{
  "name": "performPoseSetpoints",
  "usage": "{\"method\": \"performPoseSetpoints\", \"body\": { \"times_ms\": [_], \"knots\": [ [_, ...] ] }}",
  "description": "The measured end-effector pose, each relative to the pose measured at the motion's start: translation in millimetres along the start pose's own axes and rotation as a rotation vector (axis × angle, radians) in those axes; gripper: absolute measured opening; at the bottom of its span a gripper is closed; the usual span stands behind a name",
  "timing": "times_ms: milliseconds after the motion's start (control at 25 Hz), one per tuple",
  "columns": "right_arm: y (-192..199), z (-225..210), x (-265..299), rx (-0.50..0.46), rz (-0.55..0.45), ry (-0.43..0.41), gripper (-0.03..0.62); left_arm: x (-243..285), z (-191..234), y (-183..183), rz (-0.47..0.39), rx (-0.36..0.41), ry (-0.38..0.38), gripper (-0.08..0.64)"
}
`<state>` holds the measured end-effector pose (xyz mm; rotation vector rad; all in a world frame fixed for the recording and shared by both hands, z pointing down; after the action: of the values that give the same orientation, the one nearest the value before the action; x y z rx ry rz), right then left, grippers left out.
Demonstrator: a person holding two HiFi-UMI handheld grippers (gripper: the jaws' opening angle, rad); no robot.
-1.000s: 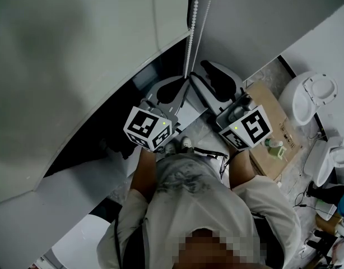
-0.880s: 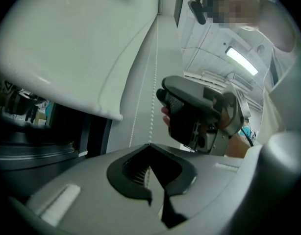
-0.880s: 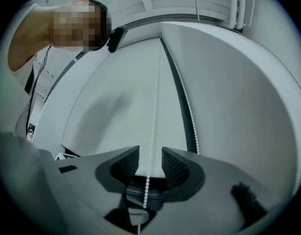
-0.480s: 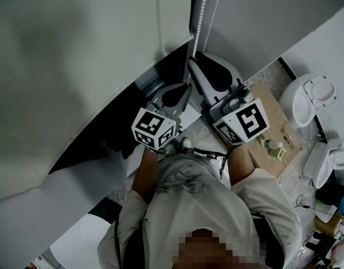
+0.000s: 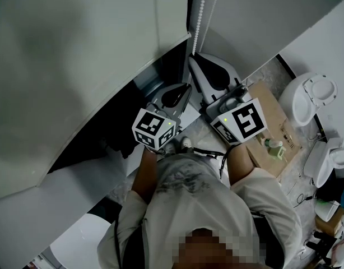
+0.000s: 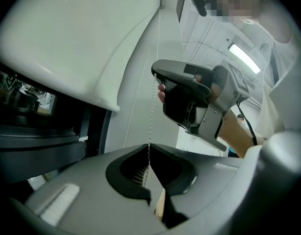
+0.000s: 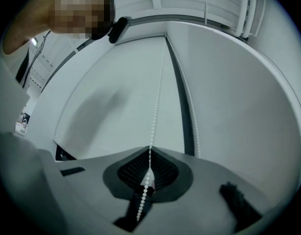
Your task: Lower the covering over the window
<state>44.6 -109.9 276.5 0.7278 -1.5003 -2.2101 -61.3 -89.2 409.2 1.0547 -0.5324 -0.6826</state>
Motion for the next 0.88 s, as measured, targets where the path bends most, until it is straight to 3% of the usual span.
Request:
{"method": "performPoseSetpoints", "body": {
  "times_ms": [400,880],
  "knots": [
    [-1.6,-1.5,-8.2,0.005,0.013,0.016,0.021,-6.9,-9.1,-14.8,-0.043,-0.002,0.021,0.049],
    [50.6,23.5,-18.8,0.068,0.18,-0.017,0.021,-18.8,-6.8,-23.9,-0.093,-0.021,0.002,0.052]
  ]
}}
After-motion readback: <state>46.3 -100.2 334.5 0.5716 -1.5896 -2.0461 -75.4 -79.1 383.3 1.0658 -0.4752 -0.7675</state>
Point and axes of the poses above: the fingertips, and each gripper's own axes: x forward along the fingers, z to its left, y out of its underside, the point moved 8 cm from there along -x, backward along the fingers, and after that the axes turned 13 degrees about -x, right-handed, at the moved point
